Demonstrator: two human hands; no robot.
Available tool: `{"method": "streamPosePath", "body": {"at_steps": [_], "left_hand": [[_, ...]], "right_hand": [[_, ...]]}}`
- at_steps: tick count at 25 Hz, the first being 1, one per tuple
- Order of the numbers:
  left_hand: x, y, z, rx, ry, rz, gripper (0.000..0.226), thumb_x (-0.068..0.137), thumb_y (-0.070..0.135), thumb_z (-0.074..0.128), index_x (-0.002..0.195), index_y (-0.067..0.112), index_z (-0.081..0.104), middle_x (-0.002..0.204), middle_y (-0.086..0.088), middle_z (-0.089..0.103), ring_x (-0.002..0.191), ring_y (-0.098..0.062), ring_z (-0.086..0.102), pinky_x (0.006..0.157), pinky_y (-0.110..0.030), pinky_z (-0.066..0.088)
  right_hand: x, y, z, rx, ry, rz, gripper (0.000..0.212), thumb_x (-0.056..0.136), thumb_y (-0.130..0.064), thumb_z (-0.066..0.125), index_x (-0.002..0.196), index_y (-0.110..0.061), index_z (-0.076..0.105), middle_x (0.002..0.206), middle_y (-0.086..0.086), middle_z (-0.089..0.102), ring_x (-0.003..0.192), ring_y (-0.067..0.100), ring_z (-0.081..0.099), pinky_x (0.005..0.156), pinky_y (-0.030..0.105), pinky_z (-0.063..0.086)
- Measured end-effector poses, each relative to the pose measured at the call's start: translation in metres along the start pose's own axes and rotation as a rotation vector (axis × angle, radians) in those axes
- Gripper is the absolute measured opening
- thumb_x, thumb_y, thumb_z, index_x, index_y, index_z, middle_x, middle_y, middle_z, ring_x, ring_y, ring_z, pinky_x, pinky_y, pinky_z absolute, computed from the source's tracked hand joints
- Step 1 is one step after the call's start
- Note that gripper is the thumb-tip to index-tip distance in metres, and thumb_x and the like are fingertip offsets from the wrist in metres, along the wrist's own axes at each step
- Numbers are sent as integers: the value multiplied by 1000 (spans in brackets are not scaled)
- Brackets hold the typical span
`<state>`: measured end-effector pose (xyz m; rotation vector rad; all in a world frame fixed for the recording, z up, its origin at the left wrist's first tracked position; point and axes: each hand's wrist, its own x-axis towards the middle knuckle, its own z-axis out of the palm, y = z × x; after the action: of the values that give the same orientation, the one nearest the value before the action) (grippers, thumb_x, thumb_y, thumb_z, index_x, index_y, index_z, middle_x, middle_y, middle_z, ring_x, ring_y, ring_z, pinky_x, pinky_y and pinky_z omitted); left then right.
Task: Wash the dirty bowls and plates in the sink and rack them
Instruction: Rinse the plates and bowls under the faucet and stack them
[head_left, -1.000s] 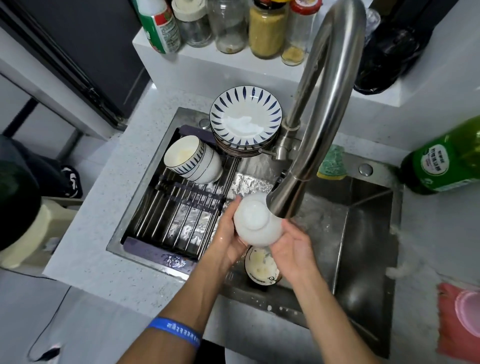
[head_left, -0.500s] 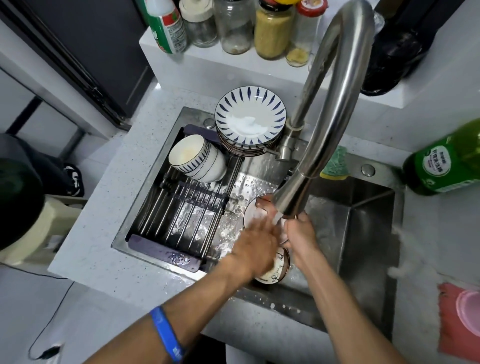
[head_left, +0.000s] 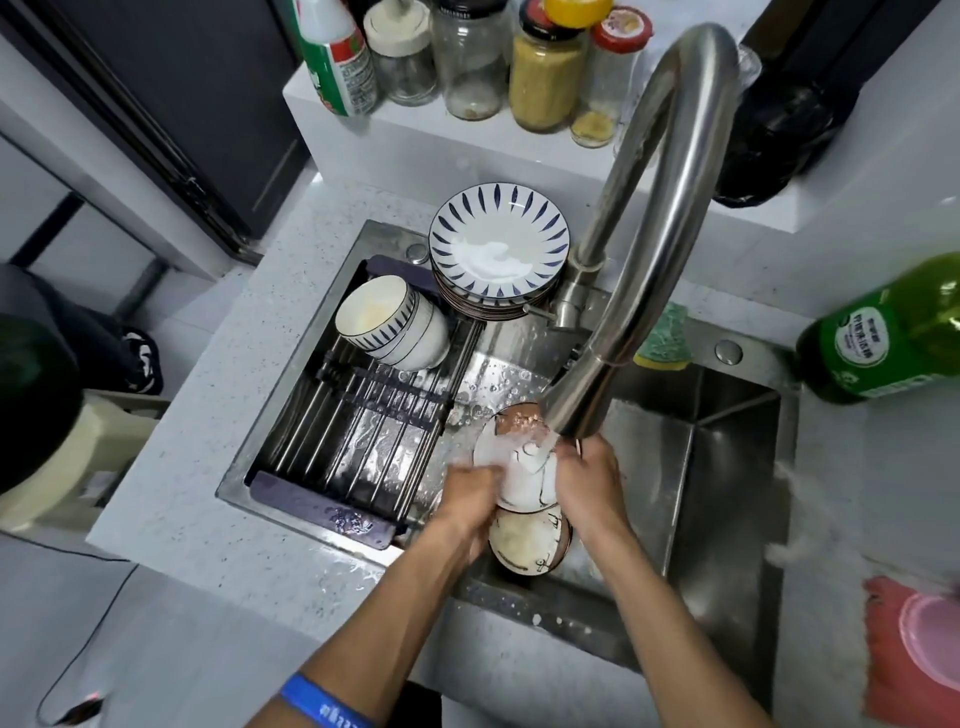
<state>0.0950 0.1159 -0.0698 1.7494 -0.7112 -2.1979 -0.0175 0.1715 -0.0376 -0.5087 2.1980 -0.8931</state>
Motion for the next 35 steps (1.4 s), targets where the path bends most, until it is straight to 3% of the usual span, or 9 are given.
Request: {"method": "streamPosePath", "body": {"at_steps": [2, 5, 8, 12, 16, 20, 23, 28, 35], "left_hand": [[1, 4, -3, -61, -1, 4, 49, 86, -18, 38, 120, 9, 58, 114, -16, 64, 102, -33, 63, 68, -46, 61], [5, 5, -13, -145, -35, -7, 64, 76, -21, 32, 131, 9, 47, 105, -17, 62, 90, -29, 61, 65, -47, 57], [1, 13, -11, 37, -128, 10, 62, 77, -17, 32, 128, 12, 53, 109, -15, 67, 101, -31, 64, 82, -50, 59], [1, 28, -12, -42, -398, -138, 37, 81, -8, 31, 104, -5, 60, 100, -19, 66, 88, -29, 66, 67, -39, 61], [12, 44, 7, 944, -80, 241, 29, 94, 2, 56, 123, 1, 57, 101, -8, 67, 81, -17, 64, 74, -23, 56], [6, 57, 35, 1204, -356, 436, 47, 86, 44, 70, 116, 10, 54, 102, -4, 65, 88, -16, 65, 83, -31, 54], [14, 73, 30, 1254, -235, 393, 6, 98, 11, 53, 95, 12, 58, 85, -1, 59, 73, -14, 58, 68, -26, 51], [3, 27, -4, -363, -438, 150, 30, 95, 14, 50, 122, 11, 64, 116, -16, 69, 104, -28, 66, 88, -40, 54], [0, 21, -6, 123, -276, 109, 74, 63, 35, 88, 127, 37, 50, 125, -6, 64, 110, -26, 65, 87, -50, 58]], "right_hand": [[-7, 6, -8, -580, 127, -373, 18, 92, -11, 52, 108, -10, 60, 106, 9, 64, 100, 29, 56, 85, 36, 44], [-20, 26, -11, -794, -189, -833, 37, 97, -37, 47, 124, -13, 58, 121, 4, 64, 120, 23, 51, 110, 45, 35], [-13, 29, -18, -953, -459, -879, 28, 89, -28, 57, 115, -18, 65, 115, -2, 68, 123, 19, 53, 119, 47, 18], [-3, 8, -23, -1065, -388, -1035, 25, 59, -1, 81, 71, -19, 68, 65, -3, 62, 72, 18, 59, 87, 36, 50], [-12, 4, -18, -1194, -440, -993, 24, 80, 2, 60, 95, -14, 68, 83, 3, 69, 82, 22, 65, 101, 36, 39], [-14, 27, -6, -1094, -316, -916, 33, 51, -8, 83, 80, -21, 74, 68, -2, 70, 67, 18, 67, 75, 30, 52], [-16, 43, 1, -959, -199, -904, 25, 62, -13, 82, 84, -22, 74, 65, -4, 70, 63, 15, 66, 85, 31, 52], [-14, 34, 19, -421, -140, -706, 14, 87, -30, 61, 90, -19, 70, 85, -4, 73, 81, 16, 66, 77, 33, 49], [-12, 31, 28, 961, -361, 67, 22, 88, 0, 59, 106, -8, 69, 103, 14, 73, 93, 25, 68, 75, 35, 57]]}}
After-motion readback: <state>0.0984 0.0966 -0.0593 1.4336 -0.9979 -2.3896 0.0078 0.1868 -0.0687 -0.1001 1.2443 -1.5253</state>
